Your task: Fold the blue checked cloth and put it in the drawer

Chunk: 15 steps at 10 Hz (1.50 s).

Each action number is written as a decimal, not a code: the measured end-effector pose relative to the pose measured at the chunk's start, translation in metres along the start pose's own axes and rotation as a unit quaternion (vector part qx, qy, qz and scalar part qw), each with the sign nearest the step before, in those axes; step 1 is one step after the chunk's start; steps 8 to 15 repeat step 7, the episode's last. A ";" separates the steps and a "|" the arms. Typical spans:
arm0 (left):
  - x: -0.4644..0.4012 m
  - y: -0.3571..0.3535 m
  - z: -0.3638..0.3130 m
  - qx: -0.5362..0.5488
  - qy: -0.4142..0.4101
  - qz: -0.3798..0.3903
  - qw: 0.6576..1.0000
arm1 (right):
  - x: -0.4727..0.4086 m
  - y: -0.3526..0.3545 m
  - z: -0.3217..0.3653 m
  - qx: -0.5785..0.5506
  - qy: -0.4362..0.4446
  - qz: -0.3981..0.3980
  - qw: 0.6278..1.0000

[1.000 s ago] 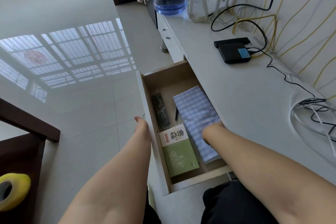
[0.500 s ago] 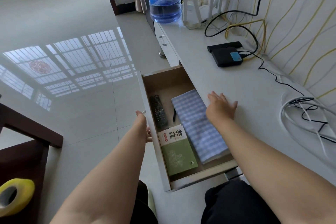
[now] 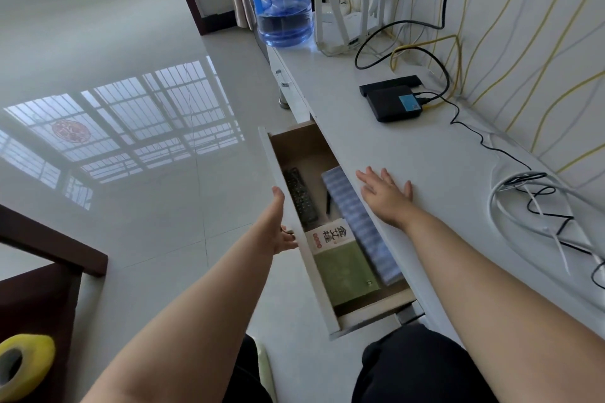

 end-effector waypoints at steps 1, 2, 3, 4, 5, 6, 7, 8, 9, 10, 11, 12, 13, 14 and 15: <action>-0.004 -0.055 0.006 0.058 -0.008 0.082 0.995 | -0.001 -0.002 0.000 -0.021 0.003 0.017 1.000; -0.009 -0.108 0.007 0.112 -0.028 0.149 0.982 | 0.000 0.001 -0.003 -0.053 -0.009 0.014 0.998; -0.024 -0.133 0.010 0.131 -0.019 0.166 0.977 | -0.003 0.002 -0.005 -0.069 -0.005 0.011 0.998; -0.026 -0.130 0.009 0.129 -0.010 0.163 0.978 | -0.003 0.002 -0.006 -0.062 -0.007 0.006 0.998; -0.018 -0.128 0.007 0.094 -0.027 0.154 0.983 | -0.002 0.003 -0.004 -0.052 -0.007 0.004 0.999; -0.014 -0.123 0.011 0.039 -0.024 0.129 0.991 | 0.001 0.000 -0.001 -0.031 0.001 0.011 0.999; -0.006 -0.117 0.009 0.033 -0.027 0.116 0.992 | 0.007 0.007 0.000 -0.039 0.016 -0.005 0.999; -0.006 -0.117 0.009 0.033 -0.027 0.116 0.992 | 0.007 0.007 0.000 -0.039 0.016 -0.005 0.999; -0.006 -0.117 0.009 0.033 -0.027 0.116 0.992 | 0.007 0.007 0.000 -0.039 0.016 -0.005 0.999; -0.006 -0.117 0.009 0.033 -0.027 0.116 0.992 | 0.007 0.007 0.000 -0.039 0.016 -0.005 0.999; -0.006 -0.117 0.009 0.033 -0.027 0.116 0.992 | 0.007 0.007 0.000 -0.039 0.016 -0.005 0.999; -0.006 -0.117 0.009 0.033 -0.027 0.116 0.992 | 0.007 0.007 0.000 -0.039 0.016 -0.005 0.999; -0.006 -0.117 0.009 0.033 -0.027 0.116 0.992 | 0.007 0.007 0.000 -0.039 0.016 -0.005 0.999; -0.006 -0.117 0.009 0.033 -0.027 0.116 0.992 | 0.007 0.007 0.000 -0.039 0.016 -0.005 0.999; -0.006 -0.117 0.009 0.033 -0.027 0.116 0.992 | 0.007 0.007 0.000 -0.039 0.016 -0.005 0.999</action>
Point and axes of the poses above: each hand's wrist, its own x-axis away from the middle knuckle, its own y-axis out of the back of the hand, z = x × y, the point moved 9 cm from there along -x, towards the middle knuckle, and after that the axes turned 8 degrees about z, right-handed, at the moved point
